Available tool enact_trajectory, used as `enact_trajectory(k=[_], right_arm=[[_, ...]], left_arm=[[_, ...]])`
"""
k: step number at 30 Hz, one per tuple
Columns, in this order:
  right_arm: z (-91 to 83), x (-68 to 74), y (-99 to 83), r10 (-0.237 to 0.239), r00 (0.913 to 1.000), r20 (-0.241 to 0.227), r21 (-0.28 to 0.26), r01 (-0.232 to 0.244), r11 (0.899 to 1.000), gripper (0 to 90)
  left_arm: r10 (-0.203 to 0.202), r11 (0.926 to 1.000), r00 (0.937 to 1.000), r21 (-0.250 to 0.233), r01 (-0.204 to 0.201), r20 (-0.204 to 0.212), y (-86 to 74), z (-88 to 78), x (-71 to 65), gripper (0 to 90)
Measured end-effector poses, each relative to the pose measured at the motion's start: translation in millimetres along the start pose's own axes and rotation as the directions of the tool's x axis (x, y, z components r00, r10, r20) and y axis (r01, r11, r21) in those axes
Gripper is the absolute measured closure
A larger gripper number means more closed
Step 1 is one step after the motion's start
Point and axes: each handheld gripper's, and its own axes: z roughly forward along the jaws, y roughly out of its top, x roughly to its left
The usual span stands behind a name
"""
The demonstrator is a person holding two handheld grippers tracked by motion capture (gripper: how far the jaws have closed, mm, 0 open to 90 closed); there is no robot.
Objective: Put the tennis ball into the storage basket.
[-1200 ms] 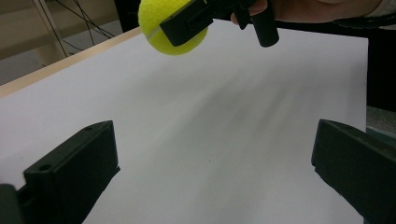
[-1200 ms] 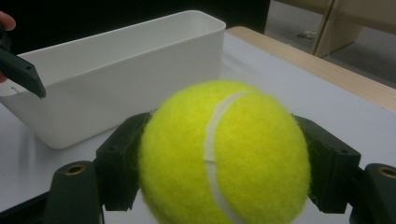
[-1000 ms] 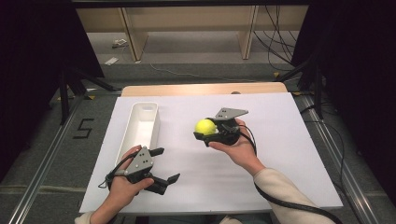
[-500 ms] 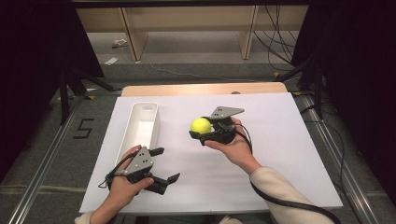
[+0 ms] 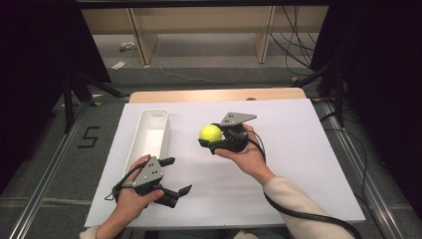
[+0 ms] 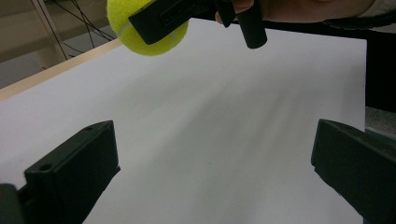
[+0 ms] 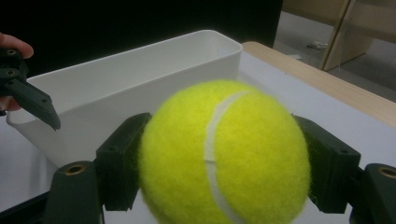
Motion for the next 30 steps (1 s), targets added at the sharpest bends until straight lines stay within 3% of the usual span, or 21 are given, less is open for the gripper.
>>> enact_trajectory(k=[30], right_arm=[[11.2,7.0,4.9,-0.018,0.9998,-0.011,0.011,0.018,1.0,26.5]], left_arm=[[0.01,0.9999,0.9998,-0.008,-0.01,-0.015,1.5,-1.7,-0.2,0.4]])
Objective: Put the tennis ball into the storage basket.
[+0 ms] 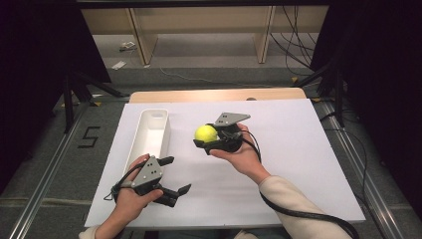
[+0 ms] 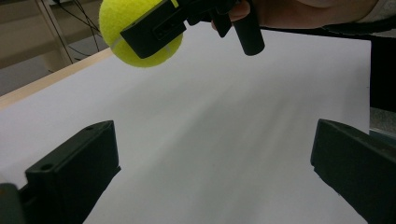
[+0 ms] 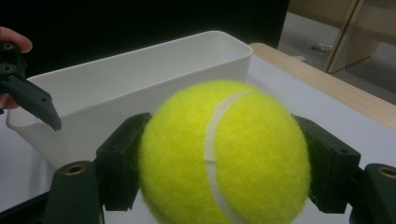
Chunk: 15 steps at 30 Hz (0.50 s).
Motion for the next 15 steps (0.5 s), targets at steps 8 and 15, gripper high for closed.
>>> enact_trajectory(k=[8,15], right_arm=[[2.1,1.4,0.1,-0.004,1.0,-0.002,0.002,0.004,1.0,26.5],[1.3,2.1,2.4,-0.011,0.9999,0.0,-0.004,0.011,1.0,26.5]], left_arm=[[0.009,0.9999,1.0,0.007,-0.009,-0.003,-0.4,0.4,-0.9,0.4],[0.004,1.0,1.0,0.006,-0.004,-0.003,-0.5,0.6,-0.5,0.4]])
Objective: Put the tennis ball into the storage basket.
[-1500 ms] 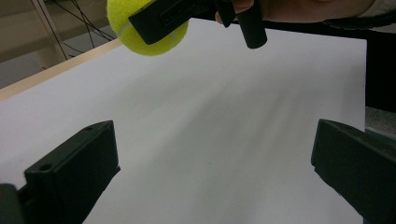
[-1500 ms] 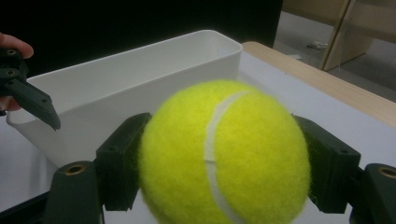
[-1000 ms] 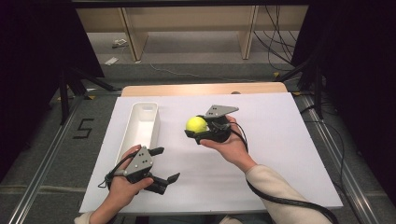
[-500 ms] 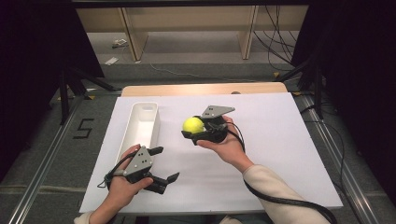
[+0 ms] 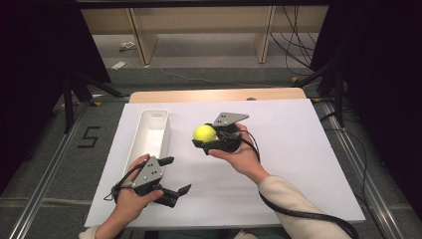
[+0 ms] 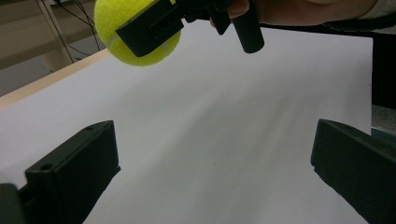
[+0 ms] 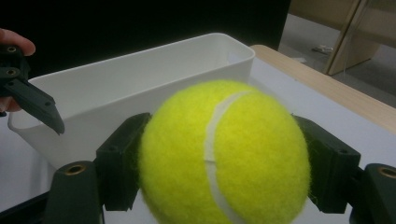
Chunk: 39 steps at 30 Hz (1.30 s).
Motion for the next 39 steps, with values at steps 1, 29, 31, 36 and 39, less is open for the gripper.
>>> enact_trajectory(k=[1,29,31,36,39], right_arm=[[0.2,0.0,0.1,0.0,1.0,0.001,-0.002,0.0,1.0,26.5],[3.6,4.6,5.3,-0.01,0.9999,-0.009,-0.006,0.01,1.0,26.5],[3.4,5.3,6.0,-0.007,0.9999,-0.01,-0.007,0.007,1.0,26.5],[4.2,6.2,7.3,-0.005,0.9998,-0.018,-0.015,0.005,1.0,26.5],[5.1,6.3,7.8,-0.01,0.9997,-0.02,-0.014,0.01,1.0,26.5]], left_arm=[[0.001,1.0,1.0,0.0,-0.001,0.002,-0.1,0.2,-0.2,0.4],[0.0,1.0,1.0,-0.001,0.0,-0.001,0.1,0.3,0.0,0.4],[0.0,1.0,1.0,-0.001,0.0,0.0,0.0,0.4,-0.1,0.4],[0.0,1.0,1.0,-0.002,0.0,-0.001,-0.1,0.5,0.1,0.4],[0.001,1.0,1.0,-0.002,-0.001,0.0,-0.1,0.5,-0.1,0.4]])
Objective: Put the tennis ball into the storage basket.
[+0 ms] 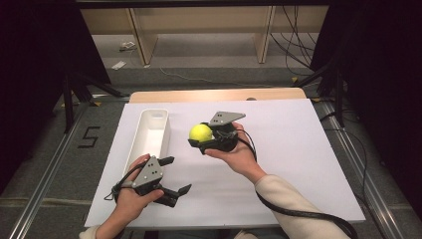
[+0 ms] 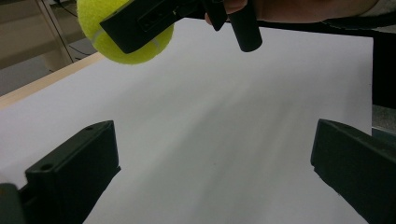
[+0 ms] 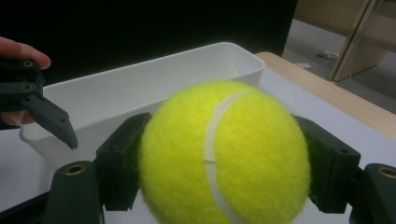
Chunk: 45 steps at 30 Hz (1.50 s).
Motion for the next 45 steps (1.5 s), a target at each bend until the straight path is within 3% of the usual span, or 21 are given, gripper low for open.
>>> enact_trajectory(k=[45], right_arm=[[15.7,8.1,10.7,-0.011,0.9996,-0.024,-0.008,0.011,1.0,26.5]], left_arm=[[0.001,1.0,1.0,-0.001,-0.001,-0.002,0.1,-1.0,0.0,0.4]])
